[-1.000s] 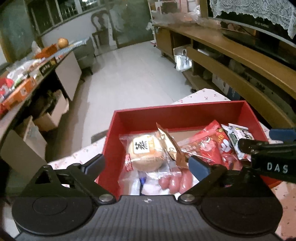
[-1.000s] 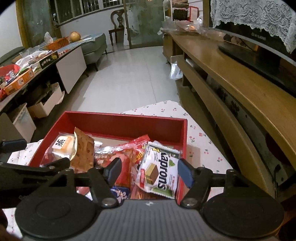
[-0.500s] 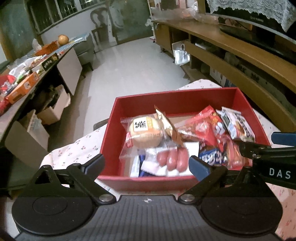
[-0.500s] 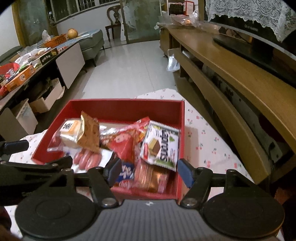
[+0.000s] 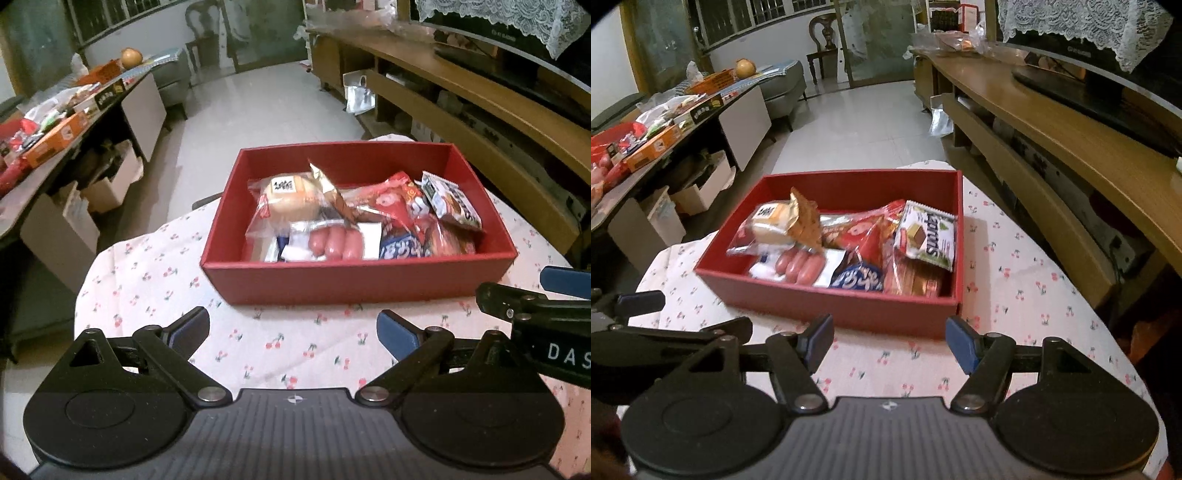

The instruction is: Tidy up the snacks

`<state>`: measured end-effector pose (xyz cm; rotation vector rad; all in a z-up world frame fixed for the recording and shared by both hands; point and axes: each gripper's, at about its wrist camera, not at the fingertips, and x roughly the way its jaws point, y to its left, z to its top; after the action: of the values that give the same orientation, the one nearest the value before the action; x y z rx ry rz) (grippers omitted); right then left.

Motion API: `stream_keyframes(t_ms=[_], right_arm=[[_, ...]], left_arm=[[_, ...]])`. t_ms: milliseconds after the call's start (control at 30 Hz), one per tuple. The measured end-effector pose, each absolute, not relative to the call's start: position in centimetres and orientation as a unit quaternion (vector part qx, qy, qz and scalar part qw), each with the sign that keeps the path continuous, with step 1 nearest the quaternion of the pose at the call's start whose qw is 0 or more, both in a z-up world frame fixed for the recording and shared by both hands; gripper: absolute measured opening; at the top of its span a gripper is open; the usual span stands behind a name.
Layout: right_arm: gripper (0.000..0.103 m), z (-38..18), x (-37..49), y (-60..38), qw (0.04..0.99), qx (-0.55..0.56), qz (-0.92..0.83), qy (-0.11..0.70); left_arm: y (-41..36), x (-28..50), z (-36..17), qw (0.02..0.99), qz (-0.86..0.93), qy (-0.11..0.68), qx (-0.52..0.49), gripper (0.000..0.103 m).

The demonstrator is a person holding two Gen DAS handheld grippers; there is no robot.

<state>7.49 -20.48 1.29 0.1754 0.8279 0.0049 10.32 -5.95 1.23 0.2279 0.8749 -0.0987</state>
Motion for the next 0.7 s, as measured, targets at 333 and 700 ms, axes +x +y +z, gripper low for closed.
stream_keyframes(t_ms=[333,700], right_arm=[[0.072,1.1,5.2,-19.8,0.911,0.083,0.007,0.403],[0.077,0.4,2.0,-19.0,0.907,0.068,0.006,0.415]], left_arm=[[-4.7,8.3,0.8,0.895,-0.048,0.435,0.088,0.101],[-3.9,6.0,0.1,0.888,-0.056,0.449,0.08,0.103]])
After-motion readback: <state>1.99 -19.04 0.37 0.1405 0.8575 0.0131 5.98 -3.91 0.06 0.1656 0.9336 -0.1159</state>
